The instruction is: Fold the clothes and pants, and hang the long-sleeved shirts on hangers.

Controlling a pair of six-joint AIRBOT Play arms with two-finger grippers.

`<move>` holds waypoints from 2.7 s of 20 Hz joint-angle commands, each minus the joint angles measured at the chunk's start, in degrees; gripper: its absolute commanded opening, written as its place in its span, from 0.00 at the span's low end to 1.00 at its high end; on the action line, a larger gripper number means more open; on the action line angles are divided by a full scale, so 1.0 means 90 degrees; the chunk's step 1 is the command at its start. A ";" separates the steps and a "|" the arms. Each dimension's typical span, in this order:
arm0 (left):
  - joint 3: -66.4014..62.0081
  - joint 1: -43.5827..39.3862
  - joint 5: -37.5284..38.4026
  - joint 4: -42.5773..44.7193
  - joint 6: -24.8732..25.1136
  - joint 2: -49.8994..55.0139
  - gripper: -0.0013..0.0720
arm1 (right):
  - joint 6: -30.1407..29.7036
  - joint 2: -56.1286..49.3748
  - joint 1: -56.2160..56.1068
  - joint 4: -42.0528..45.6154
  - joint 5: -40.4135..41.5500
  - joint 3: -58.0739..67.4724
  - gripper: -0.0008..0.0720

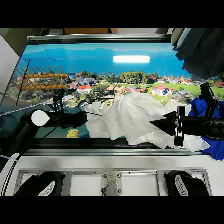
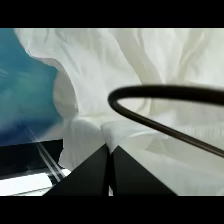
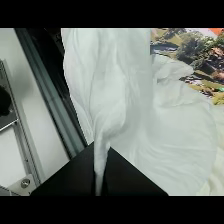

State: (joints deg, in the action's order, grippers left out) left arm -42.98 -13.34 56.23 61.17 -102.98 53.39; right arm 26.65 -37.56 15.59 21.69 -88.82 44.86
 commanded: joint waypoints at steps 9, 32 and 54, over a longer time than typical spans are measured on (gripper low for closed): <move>-0.0005 0.0690 0.0056 0.0095 0.0143 -0.0002 0.03 | 0.0420 0.0044 0.0002 0.0044 -0.0525 0.0007 0.01; -0.4930 -0.0675 0.2215 0.0500 0.0950 0.1382 0.03 | 0.0763 0.0044 -0.0010 -0.0216 0.0214 0.0010 0.01; -0.8111 -0.2968 0.2647 0.2358 0.0321 0.2407 0.04 | 0.0658 0.0039 -0.1666 -0.0894 0.3235 0.0007 0.01</move>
State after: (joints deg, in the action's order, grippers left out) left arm -114.96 -39.83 81.91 82.54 -100.03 74.96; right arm 32.60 -37.21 1.13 13.69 -60.82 44.88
